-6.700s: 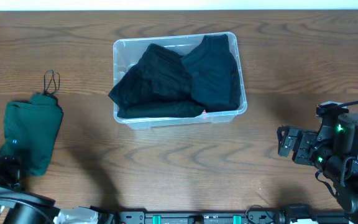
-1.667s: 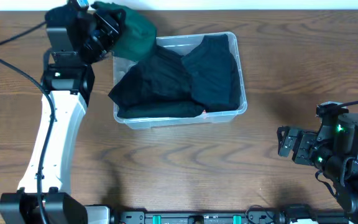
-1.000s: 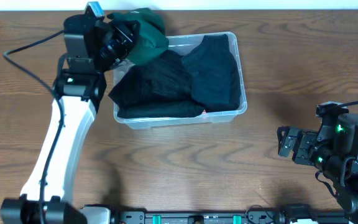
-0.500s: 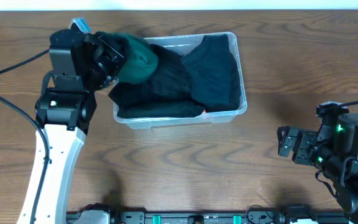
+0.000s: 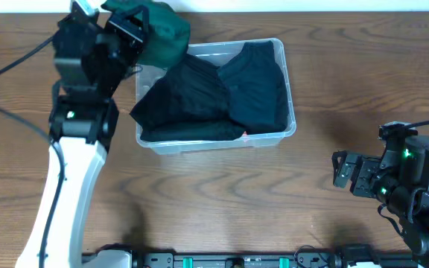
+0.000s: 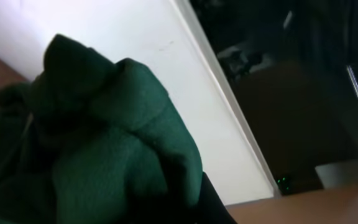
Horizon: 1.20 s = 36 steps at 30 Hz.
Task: Pack container
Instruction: 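Lower the green clothing into the bin's left side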
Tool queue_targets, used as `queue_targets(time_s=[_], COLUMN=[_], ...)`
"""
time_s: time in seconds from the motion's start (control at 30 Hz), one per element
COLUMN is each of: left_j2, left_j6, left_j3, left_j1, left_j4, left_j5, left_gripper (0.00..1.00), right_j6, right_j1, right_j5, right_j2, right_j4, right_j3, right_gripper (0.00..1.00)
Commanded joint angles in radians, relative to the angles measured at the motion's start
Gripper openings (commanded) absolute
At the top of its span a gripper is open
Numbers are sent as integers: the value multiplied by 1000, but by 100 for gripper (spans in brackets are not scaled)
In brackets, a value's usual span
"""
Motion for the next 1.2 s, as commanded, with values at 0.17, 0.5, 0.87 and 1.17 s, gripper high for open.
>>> queue_targets(time_s=[0.17, 0.5, 0.87, 1.17], left_j2=[132, 85, -83, -112], left_j6=[-75, -63, -46, -128], left_j3=[10, 10, 10, 10], left_j1=[-24, -24, -24, -24], left_j4=[41, -225, -484, -740], left_j5=[49, 47, -78, -60], left_gripper=[6, 6, 6, 6], right_j6=[-13, -13, -13, -13], right_j1=[-7, -7, -7, -7], right_j5=[5, 5, 5, 5], right_j2=[-2, -2, -2, -2], right_j4=[-1, -1, -1, -1], right_j3=[-4, -4, -4, -4], right_gripper=[99, 99, 99, 99])
